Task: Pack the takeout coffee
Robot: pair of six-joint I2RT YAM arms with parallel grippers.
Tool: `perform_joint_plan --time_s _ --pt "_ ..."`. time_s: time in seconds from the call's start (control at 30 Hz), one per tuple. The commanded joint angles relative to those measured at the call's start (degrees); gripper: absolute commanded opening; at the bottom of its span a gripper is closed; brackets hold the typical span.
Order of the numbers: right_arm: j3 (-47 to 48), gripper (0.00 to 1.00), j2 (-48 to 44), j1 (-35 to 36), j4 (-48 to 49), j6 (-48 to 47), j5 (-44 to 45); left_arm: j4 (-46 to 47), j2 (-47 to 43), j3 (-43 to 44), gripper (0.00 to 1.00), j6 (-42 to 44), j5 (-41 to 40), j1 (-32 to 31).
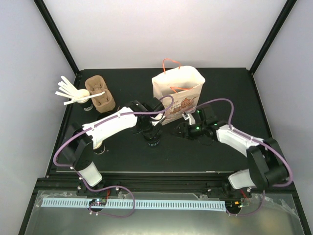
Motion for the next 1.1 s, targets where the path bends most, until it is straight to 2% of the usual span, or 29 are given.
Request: perform_joint_plan --time_s 0.0,0.23,0.5,0.67,0.77,0.97,1.07 --pt "-0.5 0.54 5.5 3.6 15.9 6.0 -6.7 -1.0 2.8 0.3 0.76 1.1 -1.0 -0.6" --pt "-2.6 0.42 12.8 5.1 33.0 15.9 -8.7 -1.5 3.3 0.3 0.72 1.9 0.4 -0.6" --pt "-2.7 0.41 17.8 6.1 42.4 21.6 -8.7 -1.8 4.4 0.3 0.70 2.9 0.6 -0.6" --pt "-0.8 0.40 19.6 7.1 40.3 20.3 -7.9 -1.9 5.2 0.6 0.69 3.9 0.9 -0.6" --pt "-0.1 0.35 21.1 7.1 37.7 19.2 -7.2 -1.6 5.7 0.5 0.67 4.0 1.5 -0.6" --pt "-1.0 0.32 24.3 7.0 40.4 21.1 -8.3 -0.8 6.9 0.3 0.65 3.9 3.2 -0.5" --pt "-0.2 0.31 25.1 6.9 38.6 20.5 -8.2 -0.6 7.8 0.2 0.65 3.9 3.4 -0.4"
